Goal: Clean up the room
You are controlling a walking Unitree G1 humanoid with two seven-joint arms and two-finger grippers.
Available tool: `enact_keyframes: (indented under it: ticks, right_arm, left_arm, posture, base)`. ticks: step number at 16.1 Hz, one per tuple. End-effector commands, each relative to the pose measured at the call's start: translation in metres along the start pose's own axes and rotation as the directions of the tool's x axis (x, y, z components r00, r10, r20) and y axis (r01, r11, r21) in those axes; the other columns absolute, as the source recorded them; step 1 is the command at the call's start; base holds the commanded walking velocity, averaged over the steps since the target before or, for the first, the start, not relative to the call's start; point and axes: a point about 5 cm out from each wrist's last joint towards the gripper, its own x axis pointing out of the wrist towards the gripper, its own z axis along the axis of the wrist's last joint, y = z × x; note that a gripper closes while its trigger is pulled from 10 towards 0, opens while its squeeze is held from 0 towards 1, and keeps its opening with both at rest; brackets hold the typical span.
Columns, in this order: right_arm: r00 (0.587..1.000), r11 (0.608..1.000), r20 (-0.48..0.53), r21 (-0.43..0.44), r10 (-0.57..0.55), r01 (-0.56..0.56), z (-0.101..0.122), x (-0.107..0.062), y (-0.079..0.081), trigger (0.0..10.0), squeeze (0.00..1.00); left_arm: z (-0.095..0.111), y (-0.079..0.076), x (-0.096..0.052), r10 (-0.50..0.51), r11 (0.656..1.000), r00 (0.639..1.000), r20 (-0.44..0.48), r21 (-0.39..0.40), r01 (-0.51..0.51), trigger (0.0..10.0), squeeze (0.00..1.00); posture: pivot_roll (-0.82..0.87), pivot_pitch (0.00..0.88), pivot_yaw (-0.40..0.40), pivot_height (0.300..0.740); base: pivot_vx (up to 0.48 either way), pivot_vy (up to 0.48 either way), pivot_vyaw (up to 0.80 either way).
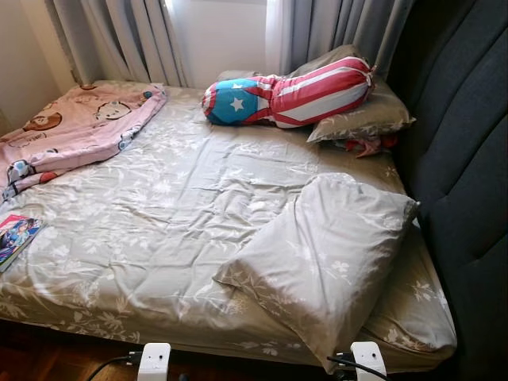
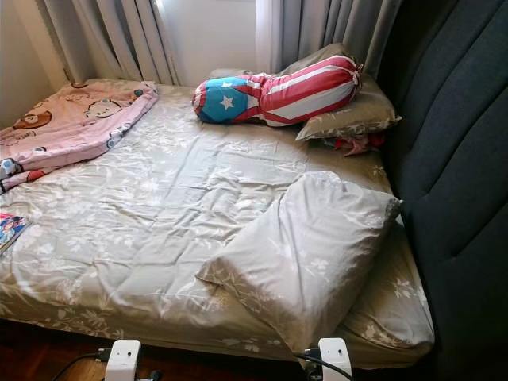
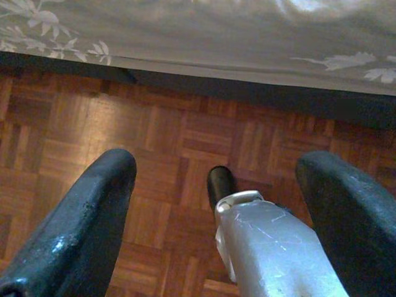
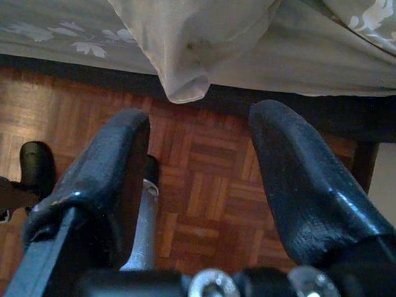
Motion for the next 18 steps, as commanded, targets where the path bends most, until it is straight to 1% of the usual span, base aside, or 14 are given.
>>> enact_keyframes:
  ticks: [1,10,12,14,16,18]
  right_arm:
    - [1.000,1.000,0.001,0.005,-0.005,0.005,0.000,0.000,-0.002,10.0,0.00]
    - [1.000,1.000,0.000,0.006,-0.006,0.006,-0.001,-0.001,-0.002,10.0,0.00]
    - [1.000,1.000,0.001,0.007,-0.006,0.006,-0.001,-0.001,-0.002,10.0,0.00]
    - [0.999,1.000,0.034,0.008,-0.009,0.009,0.005,0.000,-0.002,10.0,0.00]
    - [0.987,0.993,0.156,0.118,-0.048,0.030,0.031,0.003,-0.002,10.0,0.00]
    - [0.955,0.989,0.292,0.149,-0.056,0.012,0.061,0.003,-0.002,10.0,0.00]
  left_arm:
    - [-0.004,0.002,-0.001,0.007,1.000,1.000,-0.017,-0.008,-0.007,10.0,0.00]
    - [-0.003,0.002,-0.001,0.005,1.000,1.000,-0.015,-0.009,-0.005,10.0,0.00]
    - [0.001,0.004,0.000,0.001,1.000,1.000,0.007,-0.015,-0.001,10.0,0.00]
    - [0.018,0.005,0.003,0.001,1.000,0.997,0.077,-0.012,0.000,10.0,0.00]
    - [0.047,0.006,0.006,0.002,1.000,0.983,0.186,-0.018,0.001,10.0,0.00]
    - [0.077,0.003,0.007,-0.019,0.999,0.952,0.306,-0.034,0.031,10.0,0.00]
  posture:
    - [-0.04,0.000,-0.056,0.740]
    - [-0.04,0.000,-0.055,0.740]
    - [-0.04,0.000,-0.055,0.740]
    - [-0.04,0.000,-0.056,0.740]
    - [-0.04,0.000,-0.053,0.740]
    - [-0.04,0.000,-0.050,0.740]
  base:
    - [0.244,0.000,0.00]
    - [0.266,0.000,0.00]
    - [0.000,0.000,0.00]
    - [0.000,0.000,0.00]
    - [0.000,0.000,0.00]
    - [0.000,0.000,0.00]
